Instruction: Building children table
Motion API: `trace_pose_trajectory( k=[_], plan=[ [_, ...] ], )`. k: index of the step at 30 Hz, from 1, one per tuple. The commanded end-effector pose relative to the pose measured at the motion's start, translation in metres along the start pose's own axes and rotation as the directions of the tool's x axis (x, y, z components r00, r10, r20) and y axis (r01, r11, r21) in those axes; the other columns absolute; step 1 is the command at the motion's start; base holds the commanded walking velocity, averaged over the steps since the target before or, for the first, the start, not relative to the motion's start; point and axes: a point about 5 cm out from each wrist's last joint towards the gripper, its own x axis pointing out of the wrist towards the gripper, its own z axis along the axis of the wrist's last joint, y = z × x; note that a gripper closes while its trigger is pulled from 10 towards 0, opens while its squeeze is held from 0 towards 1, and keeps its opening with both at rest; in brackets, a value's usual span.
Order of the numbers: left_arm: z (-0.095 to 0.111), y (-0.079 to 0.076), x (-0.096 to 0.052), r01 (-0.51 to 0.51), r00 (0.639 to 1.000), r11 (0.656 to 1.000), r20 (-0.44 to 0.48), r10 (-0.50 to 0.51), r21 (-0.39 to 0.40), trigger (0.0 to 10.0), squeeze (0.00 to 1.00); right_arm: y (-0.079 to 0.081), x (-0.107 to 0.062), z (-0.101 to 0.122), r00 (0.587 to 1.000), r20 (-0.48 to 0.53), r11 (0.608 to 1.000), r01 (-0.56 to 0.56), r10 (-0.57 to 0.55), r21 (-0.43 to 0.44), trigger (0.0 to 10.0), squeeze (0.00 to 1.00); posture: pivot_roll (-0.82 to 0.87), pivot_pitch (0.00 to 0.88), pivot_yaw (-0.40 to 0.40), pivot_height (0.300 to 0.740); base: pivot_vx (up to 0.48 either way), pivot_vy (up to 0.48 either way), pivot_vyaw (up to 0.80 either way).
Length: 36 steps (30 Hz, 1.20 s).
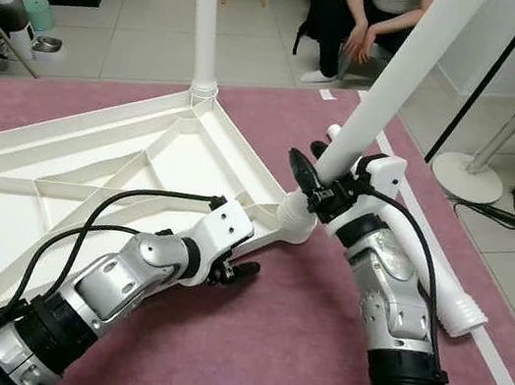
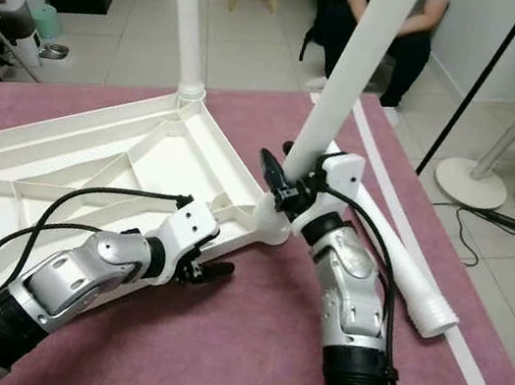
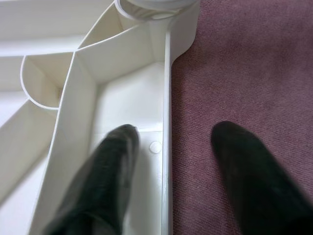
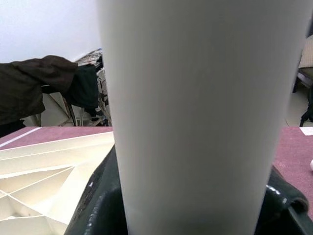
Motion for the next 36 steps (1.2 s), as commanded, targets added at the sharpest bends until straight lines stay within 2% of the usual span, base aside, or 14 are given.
trace_pose_trajectory(
  k=[1, 4, 10, 16, 17, 18, 19, 20, 21, 29, 33, 34, 36],
  plan=[
    [-0.020, 0.009, -0.004, -0.071, 0.993, 0.996, -0.091, 0.076, 0.056, 0.0, 0.00, 0.000, 0.000, 0.000, 1.000, 0.009, 1.000, -0.008, 0.008, -0.007, 10.0, 0.00, 0.01, 0.000, 0.080, 0.740, 0.000, 0.000, 0.00],
    [-0.023, 0.010, -0.007, -0.065, 0.992, 0.995, -0.099, 0.072, 0.077, 0.0, 0.00, 0.000, 0.000, 0.001, 1.000, 0.010, 1.000, -0.006, 0.006, -0.009, 10.0, 0.00, 0.02, 0.000, 0.082, 0.740, 0.000, 0.000, 0.00],
    [-0.029, 0.011, -0.007, -0.047, 0.991, 0.997, -0.120, 0.054, 0.067, 0.0, 0.00, -0.001, 0.002, 0.000, 1.000, 0.013, 1.000, -0.006, 0.006, -0.015, 10.0, 0.00, 0.02, 0.000, 0.081, 0.740, 0.000, 0.000, 0.00],
    [-0.025, 0.016, -0.012, -0.020, 0.994, 0.998, -0.103, 0.026, 0.055, 0.0, 0.00, -0.002, 0.002, 0.001, 1.000, 0.013, 1.000, -0.005, 0.005, -0.022, 10.0, 0.00, 0.02, 0.000, 0.080, 0.740, 0.000, 0.000, 0.00],
    [-0.021, 0.019, -0.015, -0.004, 0.996, 0.999, -0.089, 0.008, 0.047, 4.5, 0.00, -0.002, 0.003, 0.001, 1.000, 0.013, 1.000, -0.005, 0.005, -0.023, 10.0, 0.00, 0.02, 0.000, 0.081, 0.740, 0.000, 0.000, 0.00],
    [-0.021, 0.019, -0.015, -0.004, 0.996, 0.999, -0.089, 0.008, 0.047, 4.5, 0.00, -0.002, 0.003, 0.001, 1.000, 0.013, 1.000, -0.005, 0.005, -0.023, 10.0, 0.00, 0.02, 0.000, 0.081, 0.740, 0.000, 0.000, 0.00],
    [-0.017, 0.022, -0.019, 0.009, 0.997, 0.999, -0.076, -0.006, 0.048, 10.0, 0.00, -0.002, 0.003, 0.001, 1.000, 0.013, 1.000, -0.005, 0.005, -0.025, 10.0, 0.00, 0.02, 0.000, 0.081, 0.740, 0.000, 0.000, 0.00],
    [-0.009, 0.029, -0.028, 0.031, 0.998, 0.998, -0.050, -0.029, 0.055, 10.0, 0.00, -0.002, 0.003, 0.003, 1.000, 0.018, 1.000, -0.007, 0.008, -0.028, 10.0, 0.00, 0.02, 0.000, 0.081, 0.740, 0.000, 0.000, 0.00],
    [-0.009, 0.029, -0.028, 0.031, 0.998, 0.998, -0.050, -0.029, 0.055, 10.0, 0.00, -0.002, 0.003, 0.003, 1.000, 0.018, 1.000, -0.007, 0.008, -0.028, 10.0, 0.00, 0.02, 0.000, 0.081, 0.740, 0.000, 0.000, 0.00],
    [0.004, 0.041, -0.063, 0.139, 0.990, 0.974, -0.031, -0.135, 0.177, 10.0, 0.00, 0.014, 0.020, 0.029, 0.991, 0.118, 0.998, -0.059, 0.063, -0.032, 10.0, 0.00, 0.03, 0.000, 0.083, 0.740, 0.000, 0.000, 0.00],
    [0.007, 0.043, -0.067, 0.128, 0.992, 0.975, -0.017, -0.127, 0.179, 10.0, 0.00, 0.019, 0.024, 0.033, 0.988, 0.133, 0.996, -0.077, 0.081, -0.034, 10.0, 0.00, 0.03, 0.000, 0.082, 0.740, 0.000, 0.000, 0.00],
    [0.001, 0.044, -0.065, 0.112, 0.994, 0.978, -0.031, -0.109, 0.173, 10.0, 0.00, 0.024, 0.027, 0.031, 0.987, 0.135, 0.996, -0.090, 0.092, -0.022, 10.0, 0.00, 0.03, 0.000, 0.070, 0.740, 0.000, 0.000, 0.00],
    [0.001, 0.044, -0.065, 0.112, 0.994, 0.978, -0.031, -0.109, 0.173, 10.0, 0.00, 0.024, 0.027, 0.031, 0.987, 0.135, 0.996, -0.090, 0.092, -0.022, 10.0, 0.00, 0.03, 0.000, 0.070, 0.740, 0.000, 0.000, 0.00]
  ],
)
